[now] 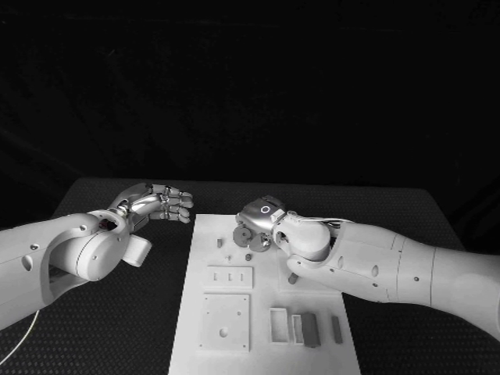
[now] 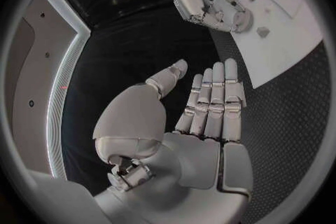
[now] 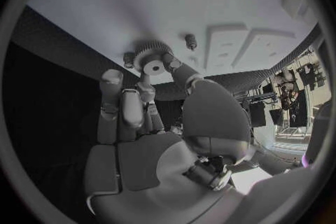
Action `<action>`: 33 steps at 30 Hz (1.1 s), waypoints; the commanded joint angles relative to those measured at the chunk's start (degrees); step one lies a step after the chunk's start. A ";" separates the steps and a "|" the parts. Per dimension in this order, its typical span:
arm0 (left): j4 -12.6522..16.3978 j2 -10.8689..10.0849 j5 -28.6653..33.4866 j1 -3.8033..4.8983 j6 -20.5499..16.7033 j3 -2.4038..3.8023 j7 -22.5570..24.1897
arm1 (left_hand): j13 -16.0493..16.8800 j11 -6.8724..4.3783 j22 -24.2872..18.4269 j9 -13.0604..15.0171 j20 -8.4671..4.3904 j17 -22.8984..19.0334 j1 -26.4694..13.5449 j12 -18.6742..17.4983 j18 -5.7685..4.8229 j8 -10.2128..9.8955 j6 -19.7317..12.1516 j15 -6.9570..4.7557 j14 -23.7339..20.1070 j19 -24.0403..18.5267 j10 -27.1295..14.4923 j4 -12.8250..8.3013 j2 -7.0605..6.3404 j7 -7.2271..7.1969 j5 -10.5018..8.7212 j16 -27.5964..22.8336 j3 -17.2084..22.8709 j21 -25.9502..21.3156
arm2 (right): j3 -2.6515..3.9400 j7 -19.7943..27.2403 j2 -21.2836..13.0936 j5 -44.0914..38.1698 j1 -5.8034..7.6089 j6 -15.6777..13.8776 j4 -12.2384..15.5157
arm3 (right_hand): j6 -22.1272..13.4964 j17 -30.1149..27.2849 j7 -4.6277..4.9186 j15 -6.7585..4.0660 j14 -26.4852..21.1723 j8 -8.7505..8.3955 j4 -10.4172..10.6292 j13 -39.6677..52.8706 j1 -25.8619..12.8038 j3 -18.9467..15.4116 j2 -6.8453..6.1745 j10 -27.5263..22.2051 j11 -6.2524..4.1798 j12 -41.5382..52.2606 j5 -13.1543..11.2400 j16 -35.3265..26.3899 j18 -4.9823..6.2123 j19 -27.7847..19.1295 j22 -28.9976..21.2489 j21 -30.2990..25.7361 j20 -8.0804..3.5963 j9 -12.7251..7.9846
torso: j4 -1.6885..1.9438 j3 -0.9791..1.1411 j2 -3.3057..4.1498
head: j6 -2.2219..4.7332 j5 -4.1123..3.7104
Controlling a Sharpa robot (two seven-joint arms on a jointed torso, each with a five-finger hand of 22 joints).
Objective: Assemble the parts on the task board
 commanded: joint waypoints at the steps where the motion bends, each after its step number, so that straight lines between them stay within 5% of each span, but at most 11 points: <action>1: 0.14 0.08 -0.02 0.16 0.32 0.05 0.34 | 0.06 -0.09 0.05 0.10 0.18 0.06 -0.34 -0.28 0.74 -0.34 -0.22 0.03 0.28 0.41 0.34 0.10 -0.27 0.02 -0.31 -0.23 -0.15 -0.35 | -0.09 0.17 0.05 0.20 -0.03 1.05 -0.60 | 1.47 -0.06 1.81 -0.25 -0.11 -0.01 0.36 -0.10 0.52 -0.01 0.13 0.40 -0.01 -0.37 -0.05 -0.36 2.65 -0.10 0.83 -0.39 -0.34 0.06 | -0.04 -0.04 0.00 | -0.07 -0.02; 10: 0.24 -0.04 -0.02 0.16 0.23 0.06 0.34 | 0.07 -0.09 0.06 0.12 0.17 0.09 -0.34 -0.31 0.74 -0.36 -0.22 0.03 0.29 0.42 0.36 0.10 -0.29 0.02 -0.31 -0.27 -0.16 -0.38 | -0.35 1.06 0.19 2.02 -0.03 1.63 -1.33 | 0.56 -0.54 2.09 -0.02 -0.37 -0.59 0.42 -0.19 0.53 -0.18 0.00 0.05 0.24 -0.63 -0.05 -0.57 2.65 -0.28 0.84 -0.59 -0.27 -0.14 | -0.15 -0.02 0.02 | -0.04 0.02; 20: -1.06 0.99 0.02 0.13 0.35 -0.02 0.43 | 0.07 -0.08 0.07 0.14 0.18 0.11 -0.34 -0.35 0.74 -0.38 -0.23 0.03 0.29 0.42 0.36 0.11 -0.27 0.02 -0.31 -0.30 -0.16 -0.39 | -0.47 1.18 -0.23 3.75 -0.03 -0.04 -1.11 | -10.13 -0.56 3.71 1.43 -0.41 -6.33 3.45 -0.30 0.42 0.51 -3.65 -1.03 1.77 -0.87 -0.03 -0.79 2.65 -0.07 0.79 -1.13 -0.40 -2.81 | -0.23 -0.02 0.07 | -0.16 -0.18; 28: -1.10 1.03 0.02 0.13 0.34 -0.02 0.42 | 0.07 -0.07 0.08 0.14 0.18 0.15 -0.36 -0.42 0.74 -0.44 -0.30 0.03 0.29 0.42 0.34 0.11 -0.27 0.05 -0.31 -0.35 -0.17 -0.42 | -0.49 2.22 -0.33 5.30 -0.03 2.19 -1.54 | -10.43 -0.75 3.64 1.44 -0.57 -6.04 4.87 -0.27 0.56 0.69 -4.12 -1.36 1.75 -0.75 -0.05 -0.84 2.65 -0.09 0.89 -1.23 -0.48 -2.58 | -0.12 0.05 0.00 | -0.18 -0.35; 33: -1.07 0.93 0.02 0.13 0.26 -0.02 0.40 | 0.07 -0.05 0.08 0.15 0.18 0.17 -0.36 -0.47 0.74 -0.49 -0.35 0.03 0.29 0.41 0.31 0.10 -0.28 0.08 -0.32 -0.38 -0.17 -0.44 | -0.51 2.88 -0.58 6.50 -0.03 2.92 -1.65 | -9.69 -0.76 3.46 1.25 -0.63 -5.29 5.85 -0.26 0.49 0.62 -3.25 -1.56 1.56 -0.68 -0.05 -0.93 2.65 -0.21 0.96 -1.31 -0.47 -2.19 | -0.09 0.04 -0.02 | -0.20 -0.37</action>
